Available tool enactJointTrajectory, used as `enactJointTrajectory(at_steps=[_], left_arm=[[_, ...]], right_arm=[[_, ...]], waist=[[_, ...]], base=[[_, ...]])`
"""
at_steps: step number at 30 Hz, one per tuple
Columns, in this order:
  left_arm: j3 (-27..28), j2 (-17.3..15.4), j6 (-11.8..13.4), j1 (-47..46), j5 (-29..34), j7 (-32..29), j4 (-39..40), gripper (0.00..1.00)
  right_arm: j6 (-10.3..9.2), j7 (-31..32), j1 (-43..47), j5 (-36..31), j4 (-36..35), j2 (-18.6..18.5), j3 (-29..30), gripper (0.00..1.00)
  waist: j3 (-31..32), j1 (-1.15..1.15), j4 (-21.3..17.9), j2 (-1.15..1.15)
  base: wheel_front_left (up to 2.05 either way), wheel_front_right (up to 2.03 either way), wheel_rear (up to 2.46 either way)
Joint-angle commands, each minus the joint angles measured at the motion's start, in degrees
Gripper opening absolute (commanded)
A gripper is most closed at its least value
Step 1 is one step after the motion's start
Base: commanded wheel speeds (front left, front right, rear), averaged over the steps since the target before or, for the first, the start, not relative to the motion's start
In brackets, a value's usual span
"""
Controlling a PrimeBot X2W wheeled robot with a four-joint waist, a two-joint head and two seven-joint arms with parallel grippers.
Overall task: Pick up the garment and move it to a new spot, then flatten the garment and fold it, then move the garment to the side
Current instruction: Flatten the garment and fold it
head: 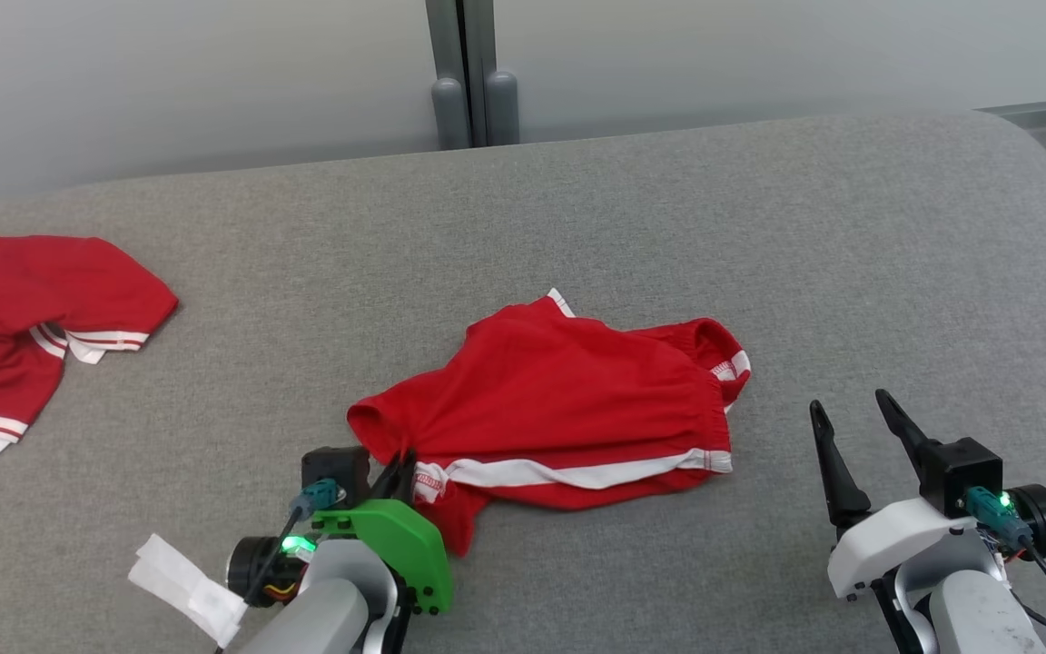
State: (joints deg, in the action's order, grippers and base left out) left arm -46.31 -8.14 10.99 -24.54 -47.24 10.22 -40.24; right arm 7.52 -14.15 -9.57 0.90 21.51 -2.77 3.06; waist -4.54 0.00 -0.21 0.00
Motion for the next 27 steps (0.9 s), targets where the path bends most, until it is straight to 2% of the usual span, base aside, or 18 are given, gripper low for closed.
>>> enactJointTrajectory(at_steps=[1, 6, 9, 11, 13, 14, 15, 16, 22, 27], left_arm=[[0.4, -1.52, -0.22, 0.96, -0.26, 0.34, 1.09, 0.0], [1.3, -5.27, -1.58, 1.64, -0.99, 0.09, 4.06, 0.0], [2.26, -7.62, -2.99, 0.94, -1.54, 0.05, 4.91, 0.13], [3.2, -8.92, -3.3, 0.22, -1.98, 0.35, 4.85, 0.34], [4.1, -9.99, -3.29, 0.12, -2.56, 0.6, 4.72, 0.47], [4.45, -10.81, -3.39, 0.3, -2.61, 0.77, 4.6, 0.76], [4.71, -11.48, -3.56, 0.56, -2.73, 0.96, 4.56, 0.95], [4.95, -12.08, -3.84, 0.95, -2.97, 1.08, 4.56, 1.0], [7.21, -14.7, -4.19, 3.5, -3.49, 3.42, 5.55, 1.0], [10.16, -14.61, -4.43, 5.7, -1.7, 4.94, 8.12, 1.0]], right_arm=[[-0.06, -0.27, 0.79, 0.18, 0.08, -0.22, 0.04, 1.0], [-0.06, -0.38, 0.52, 0.34, 0.44, -0.22, -0.31, 1.0], [-0.06, -0.41, 0.33, 0.46, 0.67, -0.22, -0.41, 1.0], [-0.06, -0.44, 0.24, 0.57, 0.83, -0.22, -0.6, 1.0], [-0.06, -0.46, 0.13, 0.61, 0.95, -0.22, -0.73, 1.0], [-0.06, -0.44, 0.08, 0.61, 1.01, -0.23, -0.78, 1.0], [-0.06, -0.46, 0.07, 0.62, 1.01, -0.22, -0.8, 1.0], [-0.06, -0.48, 0.06, 0.64, 0.99, -0.22, -0.77, 1.0], [-0.06, -0.49, 0.28, 0.45, 0.82, -0.22, -0.2, 1.0], [-0.06, -0.59, 0.5, 0.63, 0.76, -0.22, -0.28, 1.0]], waist=[[0.2, 0.0, 0.4, 0.0], [0.41, 0.0, 0.63, 0.0], [0.53, 0.0, 0.63, 0.0], [0.59, 0.0, 0.51, 0.0], [0.63, 0.0, 0.34, 0.0], [0.64, 0.0, 0.23, 0.0], [0.63, 0.0, 0.16, 0.0], [0.6, 0.0, 0.12, 0.0], [0.46, 0.0, 0.44, 0.0], [0.92, 0.0, 1.17, 0.0]], base=[[0.0, 0.0, 0.0], [0.0, 0.0, 0.0], [0.0, 0.0, 0.0], [0.0, 0.0, 0.0], [0.0, 0.0, 0.0], [0.0, 0.0, 0.0], [0.0, 0.0, 0.0], [0.0, 0.0, 0.0], [0.0, 0.0, 0.0], [0.0, 0.0, 0.0]])
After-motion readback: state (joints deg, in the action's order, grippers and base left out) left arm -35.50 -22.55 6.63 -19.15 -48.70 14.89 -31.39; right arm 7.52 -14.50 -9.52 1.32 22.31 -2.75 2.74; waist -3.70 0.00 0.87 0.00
